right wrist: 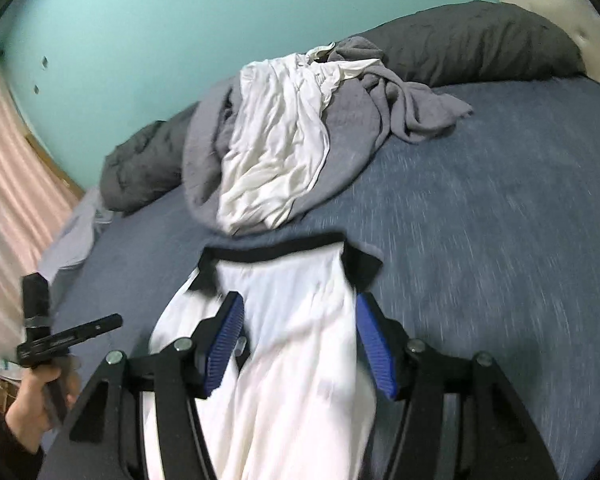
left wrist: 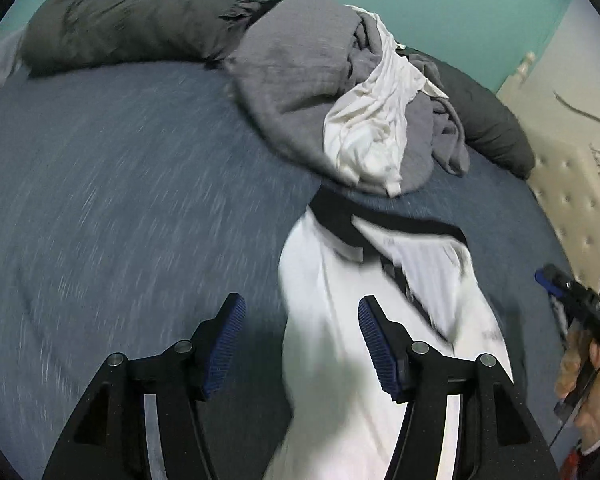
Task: Fold clothes
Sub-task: 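Open both tools and release the shirt collar onto the bed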
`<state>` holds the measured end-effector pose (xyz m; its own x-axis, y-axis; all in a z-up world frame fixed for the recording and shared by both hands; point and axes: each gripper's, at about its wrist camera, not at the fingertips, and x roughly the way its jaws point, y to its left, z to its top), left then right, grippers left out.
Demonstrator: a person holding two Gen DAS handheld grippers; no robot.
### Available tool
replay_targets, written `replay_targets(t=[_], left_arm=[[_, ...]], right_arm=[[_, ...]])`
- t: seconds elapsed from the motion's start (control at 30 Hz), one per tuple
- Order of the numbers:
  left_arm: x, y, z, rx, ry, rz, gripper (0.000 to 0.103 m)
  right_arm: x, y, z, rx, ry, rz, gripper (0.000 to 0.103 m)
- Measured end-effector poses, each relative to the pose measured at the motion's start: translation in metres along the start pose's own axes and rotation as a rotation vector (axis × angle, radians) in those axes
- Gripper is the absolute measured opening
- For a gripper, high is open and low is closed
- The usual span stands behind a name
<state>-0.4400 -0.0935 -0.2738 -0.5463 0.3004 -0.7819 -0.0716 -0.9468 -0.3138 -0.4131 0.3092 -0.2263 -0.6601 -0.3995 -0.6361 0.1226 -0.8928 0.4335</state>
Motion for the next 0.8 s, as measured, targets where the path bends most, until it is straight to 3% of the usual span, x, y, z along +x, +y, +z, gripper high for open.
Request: replay_targets(t=[0.23,0.43,0.6,0.73,0.8], left_arm=[[-0.030,0.018,-0.074,-0.007,0.031,0.019,0.063],[-0.039,0.031,-0.118,-0.061,0.057,0.048,0.063],[-0.043,0.028,-0.135,-0.072,0.055,0.058,0.061],[-0.045,0.024,-0.144,-0.075,0.055,0.067,0.054],[-0.046,0.022,-0.149,-0.077,0.054,0.071,0.046]], right_arm=[[-0.078,-0.012,-0.093,0.132,-0.033,0.064,0.064],[-0.102,-0.031,-0.153,0.249,-0.047,0.043,0.064],[-0.102,-0.039,-0.168,0.252,-0.045,0.029,0.064],[-0.098,-0.046,-0.168,0.267,-0.046,0.060,0.064],[-0.095,-0.048,-0.166,0.272,-0.039,0.063,0.064]])
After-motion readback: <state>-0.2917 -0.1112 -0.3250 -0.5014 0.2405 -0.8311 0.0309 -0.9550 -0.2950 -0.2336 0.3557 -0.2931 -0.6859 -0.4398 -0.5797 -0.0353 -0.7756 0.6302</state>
